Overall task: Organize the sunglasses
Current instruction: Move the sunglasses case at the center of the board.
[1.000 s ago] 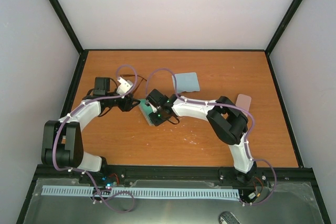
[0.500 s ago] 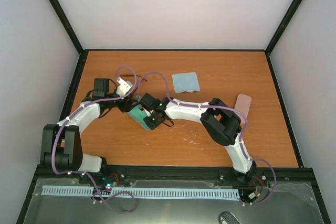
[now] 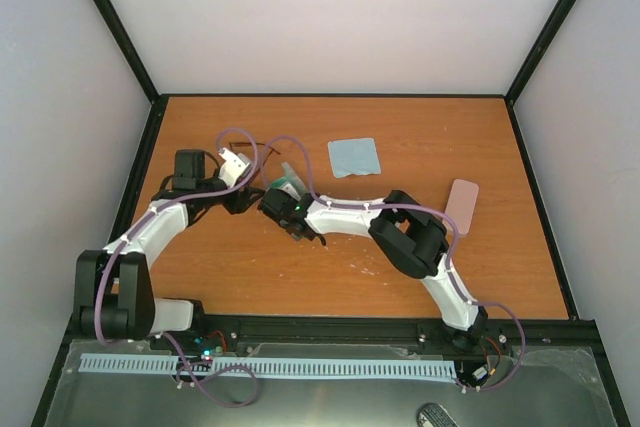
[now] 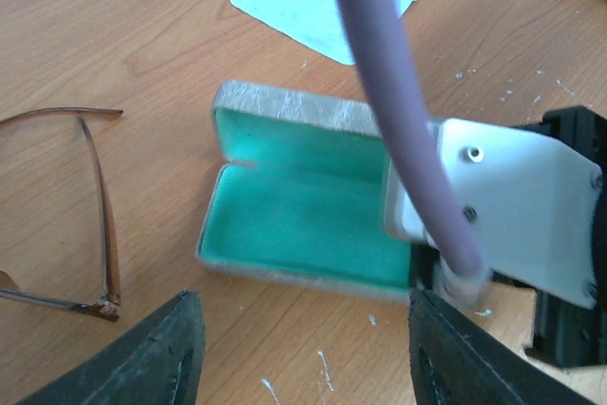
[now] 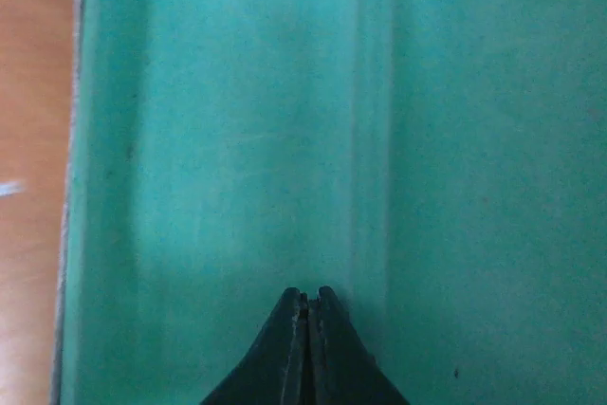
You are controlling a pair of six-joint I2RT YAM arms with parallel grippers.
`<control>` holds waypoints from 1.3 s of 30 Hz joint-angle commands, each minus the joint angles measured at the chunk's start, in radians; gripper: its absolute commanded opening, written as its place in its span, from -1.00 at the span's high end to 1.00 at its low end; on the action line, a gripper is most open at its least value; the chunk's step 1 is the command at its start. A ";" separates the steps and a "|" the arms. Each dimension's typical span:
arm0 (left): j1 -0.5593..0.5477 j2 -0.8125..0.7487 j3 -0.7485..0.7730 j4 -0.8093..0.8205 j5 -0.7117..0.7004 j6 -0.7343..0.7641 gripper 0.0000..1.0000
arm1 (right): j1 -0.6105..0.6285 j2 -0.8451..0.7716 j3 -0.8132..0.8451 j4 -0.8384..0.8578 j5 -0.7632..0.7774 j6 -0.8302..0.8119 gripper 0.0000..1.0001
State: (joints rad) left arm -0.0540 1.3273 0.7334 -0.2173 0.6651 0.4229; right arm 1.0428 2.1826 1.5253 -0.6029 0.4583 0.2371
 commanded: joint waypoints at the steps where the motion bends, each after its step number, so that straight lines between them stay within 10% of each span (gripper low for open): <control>1: 0.005 -0.053 -0.010 0.047 -0.031 -0.022 -0.17 | -0.069 0.142 -0.112 -0.147 0.139 0.004 0.94; 20: 0.011 -0.029 0.009 0.100 -0.032 -0.044 -0.19 | -0.139 -0.364 -0.369 0.230 -0.100 -0.165 0.21; 39: 0.019 -0.007 -0.008 0.138 -0.010 -0.057 -0.19 | -0.272 -0.696 -0.656 0.301 -0.073 0.243 -0.26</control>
State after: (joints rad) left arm -0.0441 1.3079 0.7227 -0.1135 0.6323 0.3805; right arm 0.7765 1.4765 0.8745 -0.3241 0.3779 0.3962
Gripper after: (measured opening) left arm 0.597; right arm 0.622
